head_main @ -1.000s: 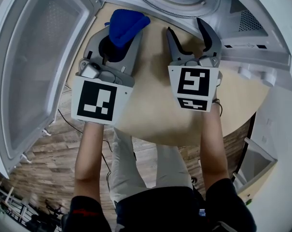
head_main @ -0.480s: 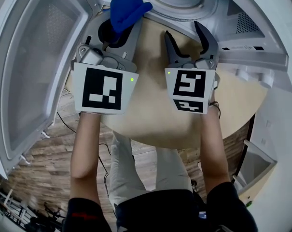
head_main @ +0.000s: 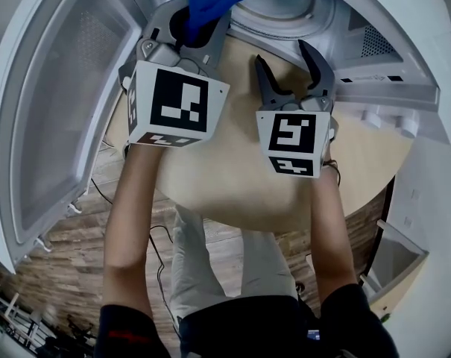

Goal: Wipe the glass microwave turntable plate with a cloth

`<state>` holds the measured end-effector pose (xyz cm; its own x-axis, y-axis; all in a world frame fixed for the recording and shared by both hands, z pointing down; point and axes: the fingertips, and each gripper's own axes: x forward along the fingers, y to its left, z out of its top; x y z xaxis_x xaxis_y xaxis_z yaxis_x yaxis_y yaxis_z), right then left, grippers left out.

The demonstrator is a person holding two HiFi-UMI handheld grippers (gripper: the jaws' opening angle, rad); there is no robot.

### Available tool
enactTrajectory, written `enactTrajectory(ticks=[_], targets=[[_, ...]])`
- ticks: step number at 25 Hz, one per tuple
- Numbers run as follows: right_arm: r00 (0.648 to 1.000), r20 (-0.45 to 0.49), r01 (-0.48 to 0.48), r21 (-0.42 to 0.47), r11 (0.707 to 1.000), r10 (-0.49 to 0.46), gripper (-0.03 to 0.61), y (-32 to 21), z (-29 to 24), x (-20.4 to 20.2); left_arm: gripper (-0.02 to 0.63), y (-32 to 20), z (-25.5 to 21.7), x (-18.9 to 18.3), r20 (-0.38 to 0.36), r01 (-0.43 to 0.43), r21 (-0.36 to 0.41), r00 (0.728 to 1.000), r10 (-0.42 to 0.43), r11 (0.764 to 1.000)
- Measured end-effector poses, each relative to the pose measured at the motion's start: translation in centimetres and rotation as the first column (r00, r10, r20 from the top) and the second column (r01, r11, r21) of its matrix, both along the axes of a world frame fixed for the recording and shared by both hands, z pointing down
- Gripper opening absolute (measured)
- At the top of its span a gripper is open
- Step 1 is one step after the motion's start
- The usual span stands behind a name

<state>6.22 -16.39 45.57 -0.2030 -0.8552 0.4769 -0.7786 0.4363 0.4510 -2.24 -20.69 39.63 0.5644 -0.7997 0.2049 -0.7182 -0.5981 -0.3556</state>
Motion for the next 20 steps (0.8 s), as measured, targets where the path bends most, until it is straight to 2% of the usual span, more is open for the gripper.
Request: enactTrajectory(ticks=[9,16,20], targets=[[1.0,0.001,0.002,0.001,1.0,-0.002,0.262,0.0,-0.1,-0.1,0.054,-2.3,-2.7,0.9,0.03,-0.046,0.085,0.999,0.044,0.995],[1.0,-0.009,0.003,-0.001,1.0,-0.003,0.262,0.0,0.0,-0.1,0.054,-2.8,-2.2,2.4,0.14,-0.078,0.174,0.989,0.054,0.982],[1.0,-0.006,0.007,-0.002,1.0,-0.007,0.264,0.1,0.0,-0.1,0.054,-3.5,-1.4,3.0,0.178,-0.08,0.156,0.983,0.052,0.985]])
